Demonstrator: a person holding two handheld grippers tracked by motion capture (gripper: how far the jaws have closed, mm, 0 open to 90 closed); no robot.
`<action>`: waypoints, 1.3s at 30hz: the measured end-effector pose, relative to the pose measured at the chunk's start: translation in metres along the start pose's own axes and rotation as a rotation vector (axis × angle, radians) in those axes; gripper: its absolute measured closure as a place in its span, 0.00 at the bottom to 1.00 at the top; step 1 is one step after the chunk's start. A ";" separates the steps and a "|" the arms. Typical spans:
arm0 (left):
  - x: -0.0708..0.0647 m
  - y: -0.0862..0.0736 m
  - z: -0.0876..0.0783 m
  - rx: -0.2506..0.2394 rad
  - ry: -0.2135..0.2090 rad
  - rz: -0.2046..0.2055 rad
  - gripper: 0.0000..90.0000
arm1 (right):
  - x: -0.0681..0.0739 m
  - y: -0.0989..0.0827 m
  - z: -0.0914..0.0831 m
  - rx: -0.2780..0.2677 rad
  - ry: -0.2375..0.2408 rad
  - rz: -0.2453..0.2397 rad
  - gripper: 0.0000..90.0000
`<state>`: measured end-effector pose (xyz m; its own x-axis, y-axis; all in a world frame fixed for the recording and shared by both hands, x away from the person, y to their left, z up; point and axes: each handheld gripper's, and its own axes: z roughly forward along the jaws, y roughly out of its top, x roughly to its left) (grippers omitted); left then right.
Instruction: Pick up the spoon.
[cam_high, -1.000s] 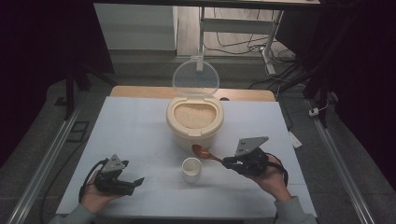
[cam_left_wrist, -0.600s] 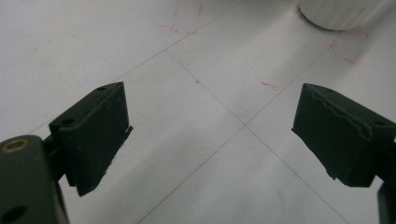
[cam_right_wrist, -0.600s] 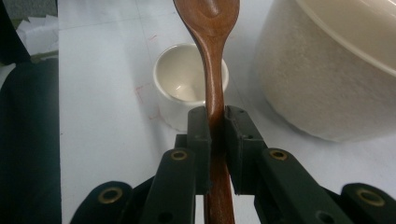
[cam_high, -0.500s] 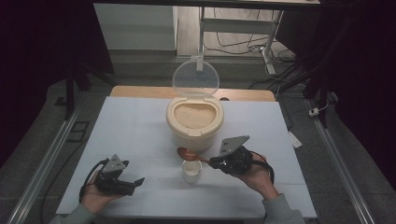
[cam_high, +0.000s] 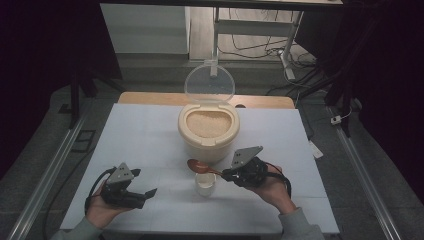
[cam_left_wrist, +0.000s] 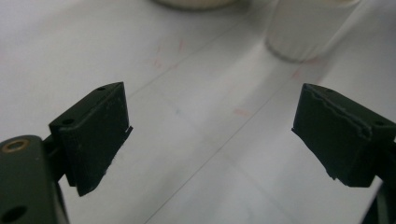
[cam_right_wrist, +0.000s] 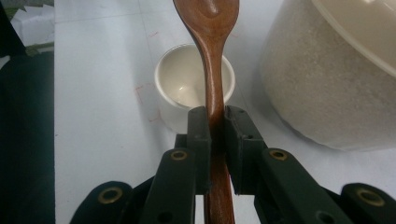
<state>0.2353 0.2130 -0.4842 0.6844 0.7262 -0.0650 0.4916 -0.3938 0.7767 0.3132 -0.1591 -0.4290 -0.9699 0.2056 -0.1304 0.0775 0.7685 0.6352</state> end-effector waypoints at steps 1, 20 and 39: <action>-0.001 0.003 -0.001 -0.004 -0.004 0.007 0.12 | 0.000 0.001 0.000 0.004 -0.001 -0.001 0.90; -0.046 0.086 0.012 0.014 -0.109 0.245 0.16 | 0.007 0.010 0.007 0.016 0.004 -0.046 0.90; -0.063 0.125 0.063 0.199 -0.222 0.390 0.32 | 0.021 0.020 0.018 0.055 0.014 -0.141 0.90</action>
<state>0.2875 0.0824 -0.4220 0.9255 0.3743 0.0581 0.2545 -0.7283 0.6363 0.2982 -0.1289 -0.4329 -0.9752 0.0850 -0.2041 -0.0475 0.8212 0.5687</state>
